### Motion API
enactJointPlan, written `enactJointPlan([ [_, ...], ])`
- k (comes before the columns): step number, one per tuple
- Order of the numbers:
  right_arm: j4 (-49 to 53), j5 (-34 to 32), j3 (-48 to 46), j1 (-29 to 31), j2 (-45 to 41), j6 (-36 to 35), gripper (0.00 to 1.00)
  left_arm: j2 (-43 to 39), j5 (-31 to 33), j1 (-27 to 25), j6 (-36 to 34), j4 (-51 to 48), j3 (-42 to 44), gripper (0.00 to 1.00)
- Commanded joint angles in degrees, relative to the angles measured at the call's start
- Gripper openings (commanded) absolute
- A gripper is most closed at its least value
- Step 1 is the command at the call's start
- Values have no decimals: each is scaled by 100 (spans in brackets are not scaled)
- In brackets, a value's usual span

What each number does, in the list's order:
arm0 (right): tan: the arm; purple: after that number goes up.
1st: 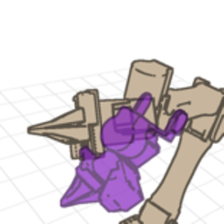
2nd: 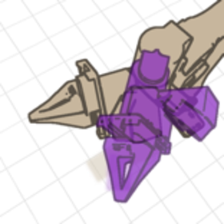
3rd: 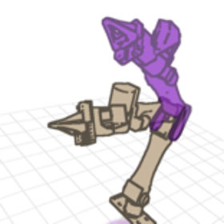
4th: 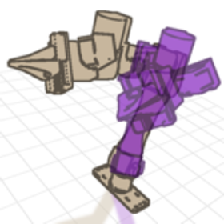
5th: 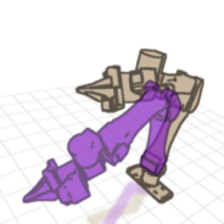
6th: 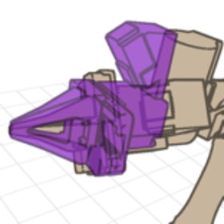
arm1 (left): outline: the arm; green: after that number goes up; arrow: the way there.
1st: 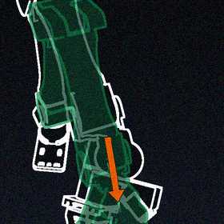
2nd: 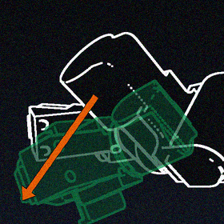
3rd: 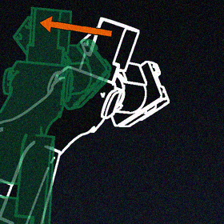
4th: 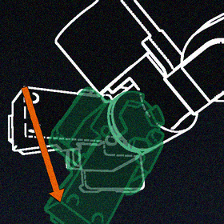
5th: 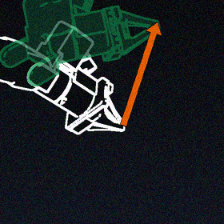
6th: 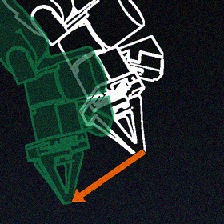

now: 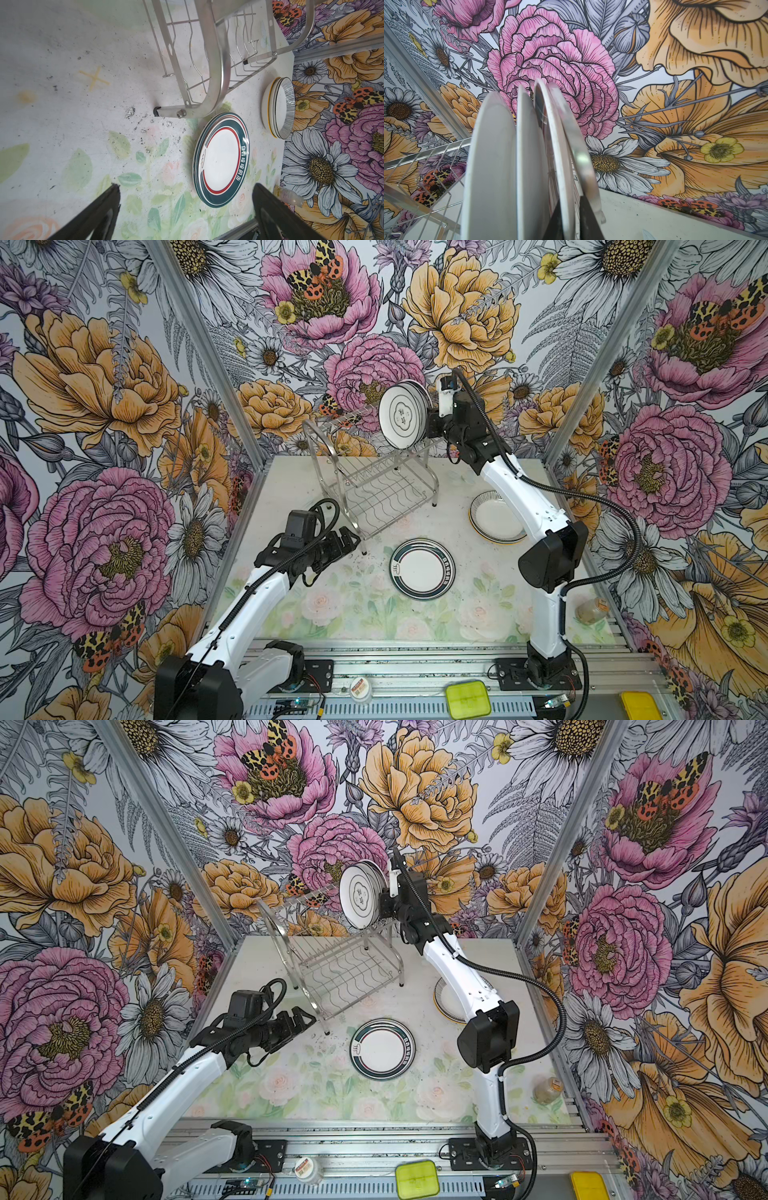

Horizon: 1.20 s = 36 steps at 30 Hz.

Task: Unload the plates from the dish rack
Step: 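Close the right gripper on the rim of the front white plate, then lift the white plate up out of the rack with the right gripper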

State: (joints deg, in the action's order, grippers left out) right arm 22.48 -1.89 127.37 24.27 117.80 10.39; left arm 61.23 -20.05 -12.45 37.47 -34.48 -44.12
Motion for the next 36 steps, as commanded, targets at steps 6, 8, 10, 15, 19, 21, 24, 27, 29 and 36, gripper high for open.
enactJointPlan([
  [6,-47,-188,182,143,53,-150,6,-16,-135,85,-90,104,96,99],
  [8,-50,-242,212,157,54,-194,4,-10,-139,95,-92,116,99,99],
  [10,-46,-297,244,164,76,-220,2,9,-156,107,-91,123,96,99],
  [15,-63,-497,298,239,81,-393,0,39,-178,115,-84,161,101,99],
  [19,-75,-939,418,389,119,-621,0,72,-177,120,-82,189,96,99],
  [21,-84,-1244,517,429,137,-649,0,88,-183,124,-89,197,96,99],
  [24,-142,-1466,575,429,130,-558,0,88,-194,142,-87,204,105,99],
  [27,-233,-1580,596,434,118,-513,0,73,-217,174,-100,205,133,99],
  [29,-294,-1619,602,434,105,-504,0,48,-219,199,-102,200,141,99],
  [36,-388,-1737,678,434,76,-557,0,64,-247,243,-117,213,158,99],
])
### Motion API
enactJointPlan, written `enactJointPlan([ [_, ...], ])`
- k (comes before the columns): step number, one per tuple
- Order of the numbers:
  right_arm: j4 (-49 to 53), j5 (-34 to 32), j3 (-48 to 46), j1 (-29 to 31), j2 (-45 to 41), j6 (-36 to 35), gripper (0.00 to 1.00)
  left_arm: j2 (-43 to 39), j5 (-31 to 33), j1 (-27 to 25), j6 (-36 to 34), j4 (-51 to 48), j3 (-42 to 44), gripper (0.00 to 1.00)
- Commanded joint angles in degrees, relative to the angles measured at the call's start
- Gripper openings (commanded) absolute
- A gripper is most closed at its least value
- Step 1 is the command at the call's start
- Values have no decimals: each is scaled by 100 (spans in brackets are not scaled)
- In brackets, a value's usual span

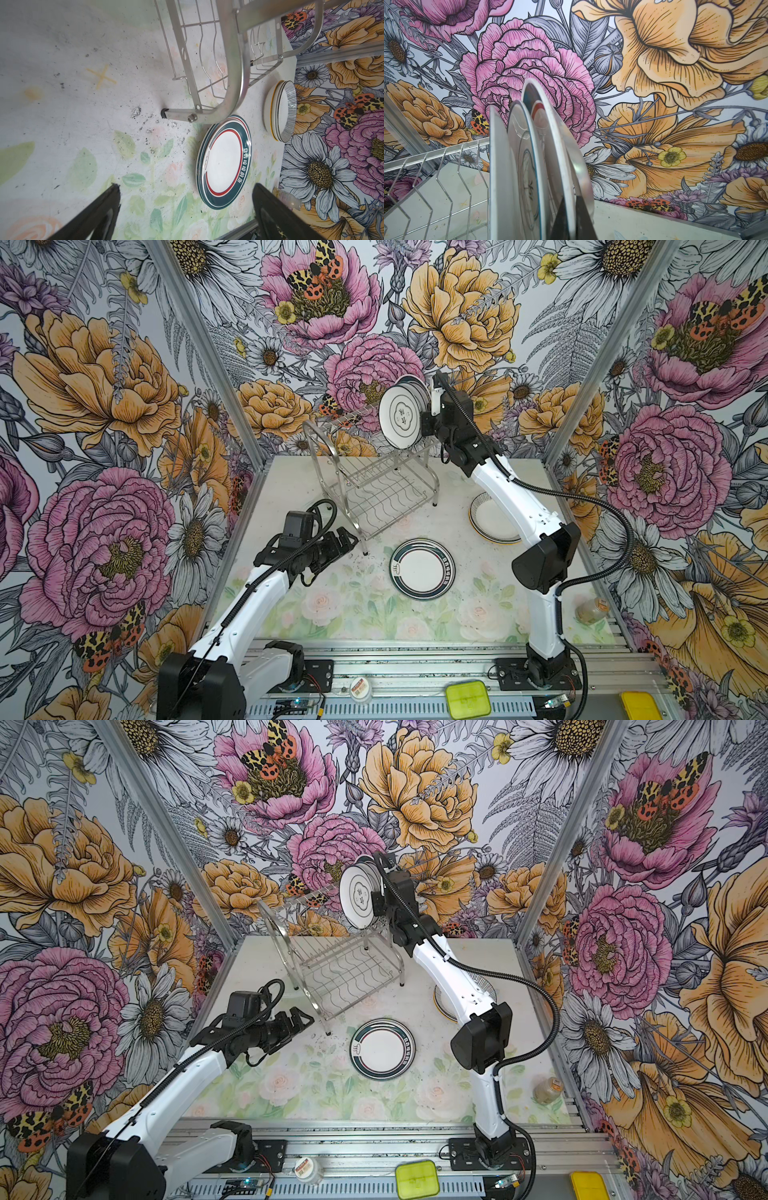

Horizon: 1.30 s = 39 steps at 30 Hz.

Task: Unload the plates from the dish rack
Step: 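Lift the white plate up out of the rack with the right gripper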

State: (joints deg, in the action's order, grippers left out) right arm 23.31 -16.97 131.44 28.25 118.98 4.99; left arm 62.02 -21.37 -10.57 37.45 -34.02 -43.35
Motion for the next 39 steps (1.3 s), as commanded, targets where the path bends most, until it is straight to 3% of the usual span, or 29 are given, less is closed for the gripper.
enactJointPlan([
  [1,-498,-249,275,32,-56,-16,0,-18,-117,56,-115,167,84,99],
  [39,-1423,-1298,449,-115,-88,-641,0,12,18,64,-151,168,111,99],
])
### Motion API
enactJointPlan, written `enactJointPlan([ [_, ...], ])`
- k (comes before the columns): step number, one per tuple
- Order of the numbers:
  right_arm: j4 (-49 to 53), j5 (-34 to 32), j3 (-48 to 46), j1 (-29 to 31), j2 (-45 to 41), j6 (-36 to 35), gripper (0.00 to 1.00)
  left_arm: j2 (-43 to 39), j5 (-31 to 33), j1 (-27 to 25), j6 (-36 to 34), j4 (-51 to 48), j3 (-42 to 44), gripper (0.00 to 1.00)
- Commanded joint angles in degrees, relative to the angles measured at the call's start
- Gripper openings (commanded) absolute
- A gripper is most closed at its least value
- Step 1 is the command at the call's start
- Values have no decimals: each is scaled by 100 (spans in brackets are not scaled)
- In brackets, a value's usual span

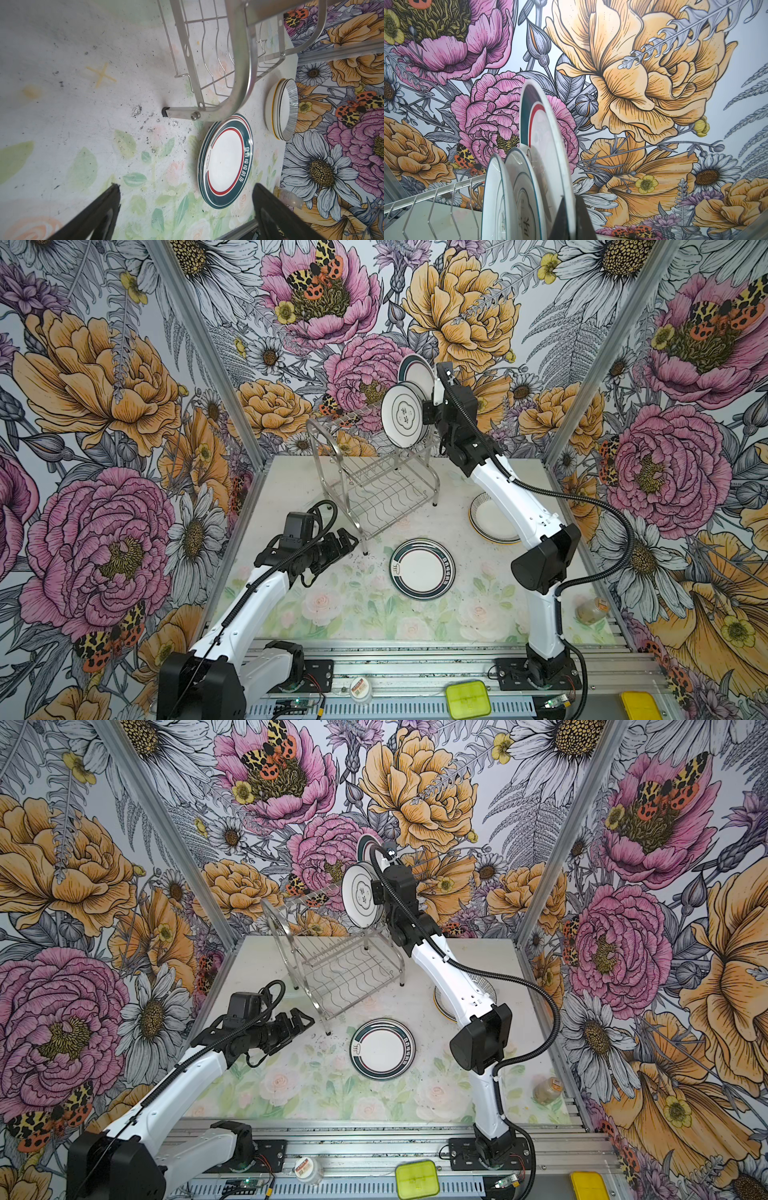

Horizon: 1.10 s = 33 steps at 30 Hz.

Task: Unload the plates from the dish rack
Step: 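Lift the white plate up out of the rack with the right gripper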

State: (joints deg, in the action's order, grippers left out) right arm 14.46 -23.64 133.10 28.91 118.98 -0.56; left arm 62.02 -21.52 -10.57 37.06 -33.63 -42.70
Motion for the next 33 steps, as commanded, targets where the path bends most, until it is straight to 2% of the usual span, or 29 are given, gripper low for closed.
enactJointPlan([
  [1,-570,-640,286,-205,-97,-89,0,21,34,68,-116,132,47,99],
  [21,-638,-640,233,-308,-184,-56,0,189,9,63,-155,187,-37,99],
  [25,-715,-686,237,-196,-168,-410,0,214,-11,62,-164,202,-37,99],
  [33,-1121,-1192,215,-69,-110,-1088,0,189,-32,70,-174,212,-28,99],
])
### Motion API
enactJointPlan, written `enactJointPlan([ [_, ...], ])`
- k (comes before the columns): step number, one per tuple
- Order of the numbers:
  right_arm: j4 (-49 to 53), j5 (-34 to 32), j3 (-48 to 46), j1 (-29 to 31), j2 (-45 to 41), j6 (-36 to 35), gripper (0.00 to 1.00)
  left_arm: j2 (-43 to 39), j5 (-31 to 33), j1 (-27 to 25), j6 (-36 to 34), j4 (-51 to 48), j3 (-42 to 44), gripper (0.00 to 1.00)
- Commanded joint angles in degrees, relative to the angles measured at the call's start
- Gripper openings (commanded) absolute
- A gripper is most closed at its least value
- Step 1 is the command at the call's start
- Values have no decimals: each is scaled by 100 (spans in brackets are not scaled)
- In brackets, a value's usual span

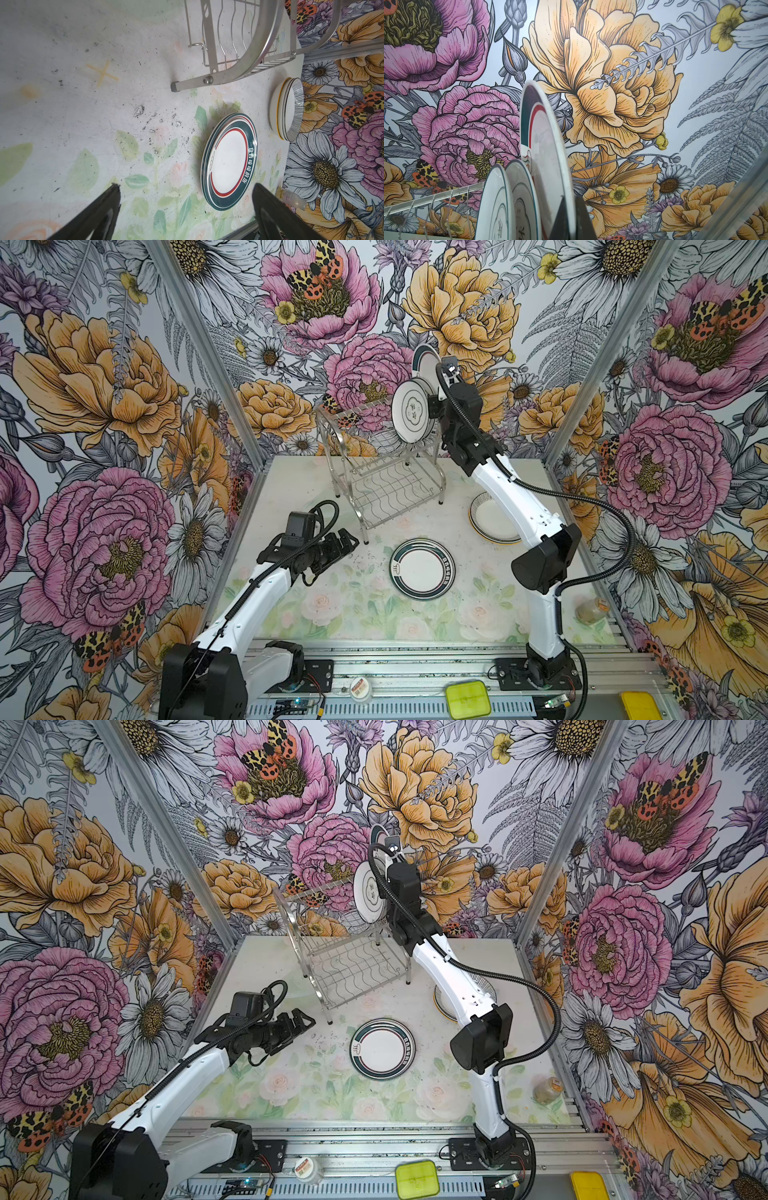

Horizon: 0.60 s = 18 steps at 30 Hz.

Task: Unload the plates from the dish rack

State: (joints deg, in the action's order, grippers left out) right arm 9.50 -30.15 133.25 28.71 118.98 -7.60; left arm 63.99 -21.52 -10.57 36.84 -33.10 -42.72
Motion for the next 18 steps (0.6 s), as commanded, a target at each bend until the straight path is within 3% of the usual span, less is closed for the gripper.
enactJointPlan([
  [1,-726,-566,161,-41,-112,-460,0,-8,-34,71,-152,157,-17,99],
  [18,-1316,-596,-279,-14,-339,-831,0,-59,-34,67,-133,156,18,99],
])
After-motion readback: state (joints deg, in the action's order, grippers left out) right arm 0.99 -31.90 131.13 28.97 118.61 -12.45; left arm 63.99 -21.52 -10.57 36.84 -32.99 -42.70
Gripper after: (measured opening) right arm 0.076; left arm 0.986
